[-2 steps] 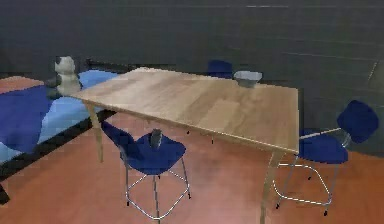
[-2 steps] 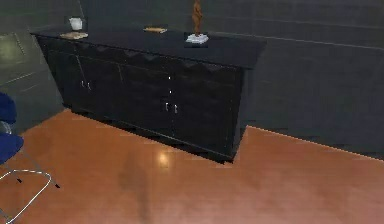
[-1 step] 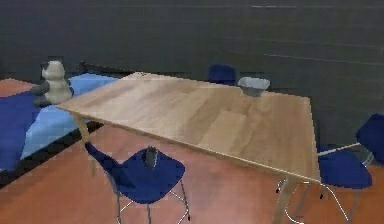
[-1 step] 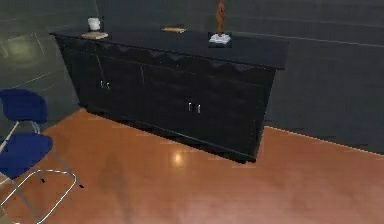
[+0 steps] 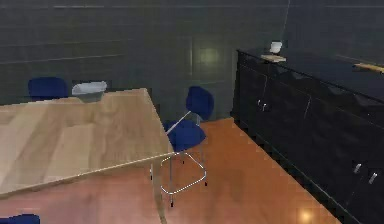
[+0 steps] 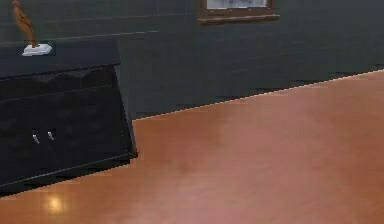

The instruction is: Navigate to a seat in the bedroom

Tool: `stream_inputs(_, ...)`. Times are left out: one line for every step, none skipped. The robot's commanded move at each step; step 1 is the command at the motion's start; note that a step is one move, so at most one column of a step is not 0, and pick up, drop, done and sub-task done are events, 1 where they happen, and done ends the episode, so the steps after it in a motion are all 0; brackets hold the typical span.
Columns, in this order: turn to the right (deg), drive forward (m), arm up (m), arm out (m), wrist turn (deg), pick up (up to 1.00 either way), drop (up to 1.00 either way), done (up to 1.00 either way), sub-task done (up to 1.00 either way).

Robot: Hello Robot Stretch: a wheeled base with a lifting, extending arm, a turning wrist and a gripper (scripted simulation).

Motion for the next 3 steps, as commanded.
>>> stream_inputs(39.0,0.0,0.0,0.0,0.0,0.0,0.0,0.0,0.0)
stream_inputs(0.0,0.3,0.0,0.0,0.0,0.0,0.0,0.0,0.0)
stream_inputs(-45.0,0.0,0.0,0.0,0.0,0.0,0.0,0.0,0.0)
